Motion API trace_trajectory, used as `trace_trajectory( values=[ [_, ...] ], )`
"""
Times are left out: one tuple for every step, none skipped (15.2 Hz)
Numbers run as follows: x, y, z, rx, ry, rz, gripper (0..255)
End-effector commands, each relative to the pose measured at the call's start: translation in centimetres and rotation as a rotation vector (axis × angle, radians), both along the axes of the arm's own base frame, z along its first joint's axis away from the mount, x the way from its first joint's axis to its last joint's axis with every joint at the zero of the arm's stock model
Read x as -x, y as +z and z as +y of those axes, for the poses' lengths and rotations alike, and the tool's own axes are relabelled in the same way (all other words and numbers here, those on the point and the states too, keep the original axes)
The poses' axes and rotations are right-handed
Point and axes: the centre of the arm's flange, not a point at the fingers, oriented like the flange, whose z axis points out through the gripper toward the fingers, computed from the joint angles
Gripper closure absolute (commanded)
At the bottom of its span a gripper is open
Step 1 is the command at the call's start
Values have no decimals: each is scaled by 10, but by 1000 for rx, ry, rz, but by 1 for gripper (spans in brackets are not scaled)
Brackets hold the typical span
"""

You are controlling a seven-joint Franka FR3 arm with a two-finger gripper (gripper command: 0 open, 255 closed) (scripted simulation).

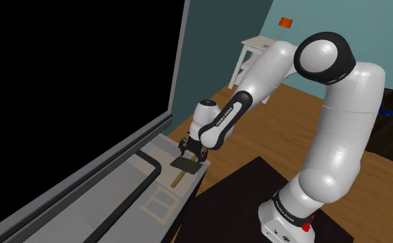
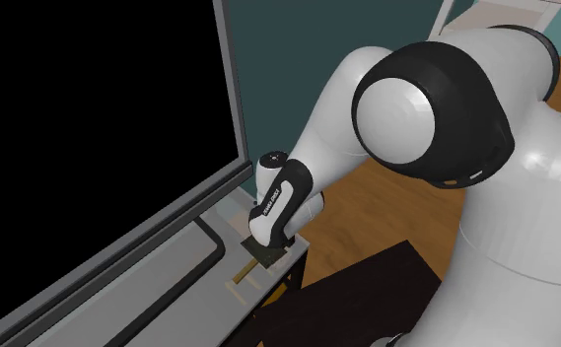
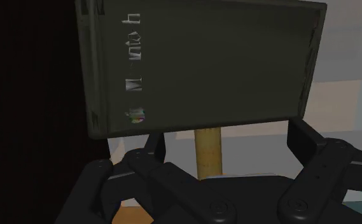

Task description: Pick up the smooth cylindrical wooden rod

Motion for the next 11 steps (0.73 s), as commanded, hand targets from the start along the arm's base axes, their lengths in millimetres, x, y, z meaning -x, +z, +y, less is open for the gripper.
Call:
trace_trajectory(
  values=[
    [7,-8,-2,8,-2,33,255],
    [7,-8,-4,8,-1,33,255],
    [8,-4,-3,8,-2,33,255],
    [10,-7,-4,8,-1,33,255],
    [8,-11,-3,8,-1,33,255],
    [9,-11,-4,8,-1,33,255],
    [9,-8,-3,8,-1,33,255],
    [8,-8,-3,8,-1,33,255],
    [9,-9,-4,8,-1,33,255],
    [6,-11,-2,8,-2,33,255],
    [6,-5,-2,8,-2,33,255]
  ],
)
